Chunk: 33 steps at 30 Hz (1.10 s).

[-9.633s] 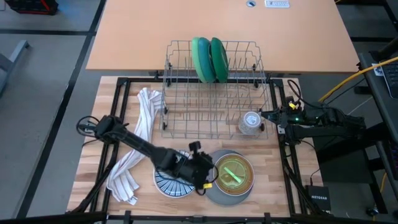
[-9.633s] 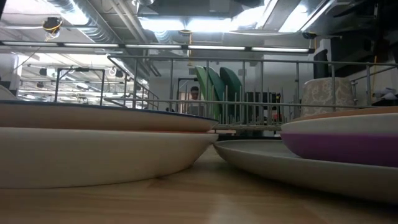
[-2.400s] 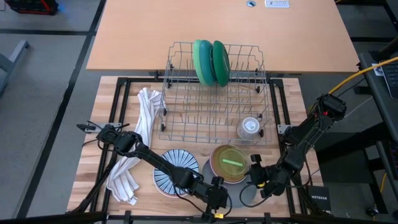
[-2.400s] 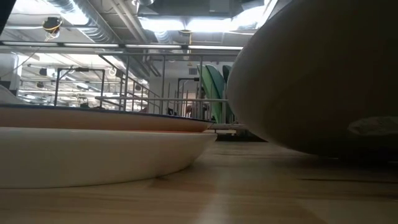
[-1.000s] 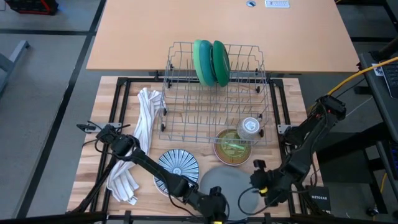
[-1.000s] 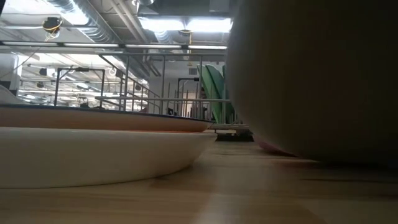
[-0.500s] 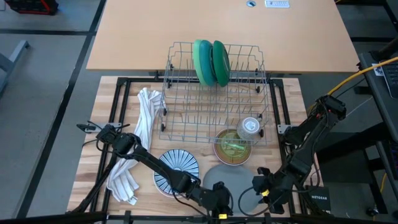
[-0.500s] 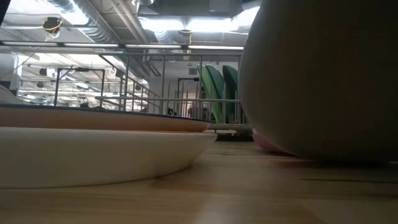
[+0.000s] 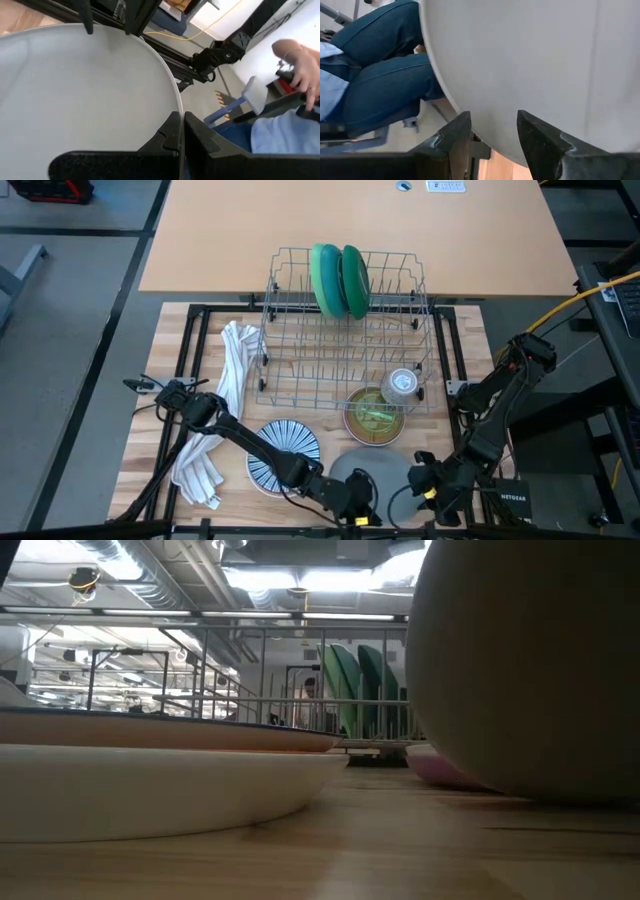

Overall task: Sort dishes
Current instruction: Put the gray plate into the dish rack

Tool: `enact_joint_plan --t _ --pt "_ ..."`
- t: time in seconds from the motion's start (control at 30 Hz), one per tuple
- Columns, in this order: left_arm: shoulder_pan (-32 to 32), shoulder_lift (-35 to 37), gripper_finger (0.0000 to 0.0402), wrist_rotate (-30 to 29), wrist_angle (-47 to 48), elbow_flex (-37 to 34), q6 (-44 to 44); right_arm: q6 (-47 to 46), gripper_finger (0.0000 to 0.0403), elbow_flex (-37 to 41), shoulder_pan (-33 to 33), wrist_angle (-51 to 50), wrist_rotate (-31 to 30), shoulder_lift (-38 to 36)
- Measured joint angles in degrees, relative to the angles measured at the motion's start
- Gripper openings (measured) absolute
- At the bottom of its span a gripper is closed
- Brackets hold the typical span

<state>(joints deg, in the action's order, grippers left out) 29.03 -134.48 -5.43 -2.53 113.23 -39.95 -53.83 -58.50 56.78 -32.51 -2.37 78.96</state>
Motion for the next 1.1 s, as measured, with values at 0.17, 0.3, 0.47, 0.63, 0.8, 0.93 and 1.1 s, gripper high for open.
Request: enact_joint_plan --t 0.17,0.3,0.47,0.63,0.8,0.93,1.1 --pt "-0.73 -0.01 0.0000 -0.45 -0.05 0.00 -1.89 0.31 0.0165 0.00 3.39 1.97 -4.66 0.00" --pt "-0.76 0.00 0.0000 -0.35 -0.08 0.00 -1.85 0.31 0.0165 0.00 5.26 2.38 -7.86 0.00" --pt "-0.75 0.00 0.0000 -0.60 -1.78 -0.01 -3.12 0.33 0.0165 0.00 5.92 2.46 -13.32 0.01" --pt "-0.78 0.00 0.0000 -0.89 -5.69 -0.02 -4.09 0.38 0.0165 0.02 5.91 2.68 -17.21 0.86" --pt "-0.96 -0.02 0.0000 -1.35 -7.38 -0.09 -5.03 0.36 0.0165 0.02 5.91 2.75 -18.18 1.81" --pt "-1.00 -0.02 0.0000 -1.25 -7.03 -0.09 -3.93 0.38 0.0151 0.05 5.91 2.89 -18.25 1.84" --pt "-1.07 -0.02 0.0002 -1.36 -6.97 -0.09 -0.56 1.16 0.0088 0.05 5.94 2.88 -18.57 1.84"
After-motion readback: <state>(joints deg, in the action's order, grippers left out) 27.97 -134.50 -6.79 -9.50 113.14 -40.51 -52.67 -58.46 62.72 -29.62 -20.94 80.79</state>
